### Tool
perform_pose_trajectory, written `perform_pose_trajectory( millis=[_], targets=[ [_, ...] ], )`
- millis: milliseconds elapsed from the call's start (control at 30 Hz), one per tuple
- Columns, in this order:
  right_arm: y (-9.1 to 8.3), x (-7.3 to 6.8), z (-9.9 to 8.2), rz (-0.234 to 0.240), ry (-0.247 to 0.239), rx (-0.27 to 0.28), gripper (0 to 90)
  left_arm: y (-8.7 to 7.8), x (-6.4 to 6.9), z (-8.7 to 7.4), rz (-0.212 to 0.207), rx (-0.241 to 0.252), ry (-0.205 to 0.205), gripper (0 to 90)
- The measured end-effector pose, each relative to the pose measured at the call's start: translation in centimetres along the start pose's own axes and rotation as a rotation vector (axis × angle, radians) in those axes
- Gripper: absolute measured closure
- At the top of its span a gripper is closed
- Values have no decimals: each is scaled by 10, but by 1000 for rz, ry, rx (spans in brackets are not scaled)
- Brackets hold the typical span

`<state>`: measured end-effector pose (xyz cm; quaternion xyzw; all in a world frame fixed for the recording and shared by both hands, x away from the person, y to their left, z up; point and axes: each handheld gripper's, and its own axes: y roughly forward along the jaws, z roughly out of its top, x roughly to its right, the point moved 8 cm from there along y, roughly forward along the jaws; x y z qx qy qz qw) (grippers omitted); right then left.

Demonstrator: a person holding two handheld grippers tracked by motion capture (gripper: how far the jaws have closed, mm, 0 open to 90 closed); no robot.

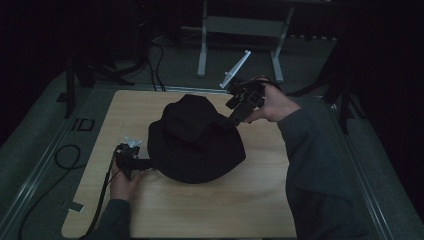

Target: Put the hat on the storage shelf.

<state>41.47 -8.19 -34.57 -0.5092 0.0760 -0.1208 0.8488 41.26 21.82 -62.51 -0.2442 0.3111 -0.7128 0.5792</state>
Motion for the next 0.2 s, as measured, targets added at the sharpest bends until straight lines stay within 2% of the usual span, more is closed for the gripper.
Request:
perform_pose_trajectory(
  millis=[200],
  targets=[
    [-8, 4, -6, -47, 1, -9, 151, 0, 0, 0, 0, 0, -1, 15]
  ],
)
